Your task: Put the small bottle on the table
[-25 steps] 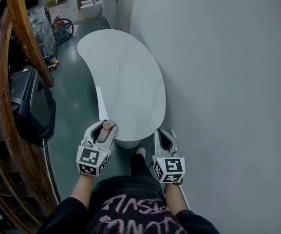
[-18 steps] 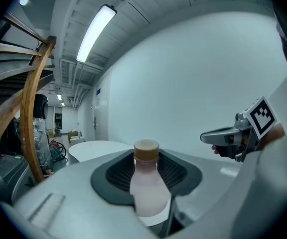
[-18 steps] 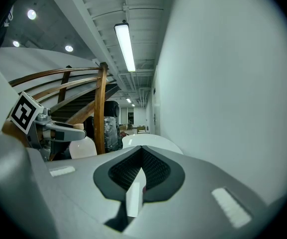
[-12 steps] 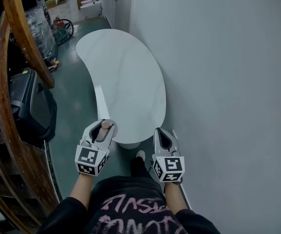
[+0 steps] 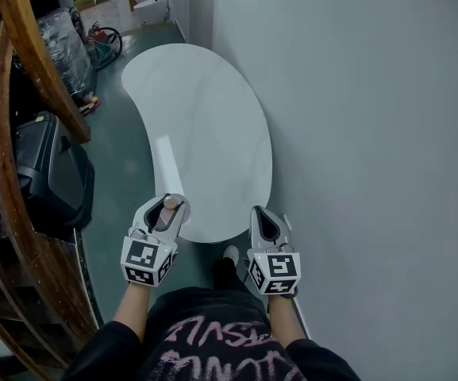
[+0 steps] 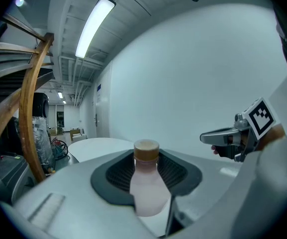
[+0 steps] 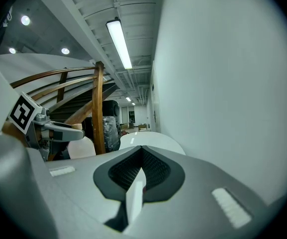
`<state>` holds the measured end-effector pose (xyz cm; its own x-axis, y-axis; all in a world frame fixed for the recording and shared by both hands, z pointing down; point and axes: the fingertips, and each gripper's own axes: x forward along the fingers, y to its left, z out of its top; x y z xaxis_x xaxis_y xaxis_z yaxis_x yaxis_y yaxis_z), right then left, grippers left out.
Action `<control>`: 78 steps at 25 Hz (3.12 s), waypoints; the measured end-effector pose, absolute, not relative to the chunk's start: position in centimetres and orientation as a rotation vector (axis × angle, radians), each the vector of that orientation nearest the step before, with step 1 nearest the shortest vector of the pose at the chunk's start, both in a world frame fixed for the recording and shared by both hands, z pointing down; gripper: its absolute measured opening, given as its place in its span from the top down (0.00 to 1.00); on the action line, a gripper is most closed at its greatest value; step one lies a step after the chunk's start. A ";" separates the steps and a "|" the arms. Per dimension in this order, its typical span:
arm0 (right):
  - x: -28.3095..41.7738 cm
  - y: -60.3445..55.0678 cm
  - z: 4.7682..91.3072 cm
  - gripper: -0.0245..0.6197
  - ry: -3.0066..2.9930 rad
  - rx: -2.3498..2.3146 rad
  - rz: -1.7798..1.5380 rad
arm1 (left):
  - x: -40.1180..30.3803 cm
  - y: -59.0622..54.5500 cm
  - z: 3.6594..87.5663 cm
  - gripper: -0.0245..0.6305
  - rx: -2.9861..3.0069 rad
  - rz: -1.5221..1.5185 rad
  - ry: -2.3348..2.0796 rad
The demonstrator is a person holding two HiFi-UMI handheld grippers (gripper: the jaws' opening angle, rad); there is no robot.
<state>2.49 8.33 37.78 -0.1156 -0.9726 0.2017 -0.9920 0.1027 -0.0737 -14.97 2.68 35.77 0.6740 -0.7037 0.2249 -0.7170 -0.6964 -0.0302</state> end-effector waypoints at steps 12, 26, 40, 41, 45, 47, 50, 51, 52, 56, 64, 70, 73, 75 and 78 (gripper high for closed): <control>6.4 2.7 39.4 0.95 -2.243 1.983 0.373 | -11.9 -2.7 37.5 0.73 2.748 0.382 -1.209; 8.0 -4.6 41.6 0.94 -2.287 1.887 0.443 | -10.9 -8.6 39.2 0.73 2.656 0.409 -1.292; 8.6 -11.4 42.0 0.94 -2.381 1.746 0.479 | -10.8 -13.2 39.3 0.73 2.549 0.451 -1.433; 8.9 -11.7 42.1 0.94 -2.384 1.741 0.481 | -10.6 -13.4 39.3 0.73 2.543 0.451 -1.440; 9.3 -13.0 42.1 0.94 -2.398 1.719 0.491 | -10.5 -14.2 39.3 0.73 2.519 0.458 -1.468; 9.4 -13.4 42.0 0.95 -2.409 1.705 0.497 | -10.4 -14.5 39.1 0.73 2.508 0.460 -1.484; 9.7 -14.1 42.1 0.94 -2.421 1.688 0.500 | -10.1 -15.0 38.9 0.73 2.502 0.460 -1.502; 9.6 -14.4 42.1 0.94 -2.424 1.684 0.501 | -10.1 -15.2 38.9 0.73 2.500 0.460 -1.508; 9.5 -14.7 42.1 0.95 -2.428 1.678 0.501 | -10.2 -15.4 38.8 0.73 2.498 0.460 -1.514; 8.9 -15.5 41.6 0.94 -2.440 1.657 0.488 | -10.8 -15.9 38.4 0.73 2.485 0.460 -1.547; 8.7 -16.5 40.9 0.95 -2.432 1.675 0.452 | -11.2 -16.8 38.1 0.73 2.497 0.416 -1.548; 8.3 -17.2 40.7 0.95 -2.411 1.690 0.426 | -11.7 -17.9 38.4 0.73 2.506 0.388 -1.527; 8.2 -17.2 40.7 0.94 -2.407 1.697 0.421 | -11.7 -18.1 38.6 0.73 2.511 0.391 -1.513; 8.4 -17.1 40.8 0.95 -2.397 1.700 0.420 | -11.5 -18.3 38.8 0.73 2.517 0.390 -1.503; 8.3 -17.1 41.2 0.95 -2.387 1.701 0.426 | -11.4 -18.5 39.2 0.73 2.520 0.396 -1.492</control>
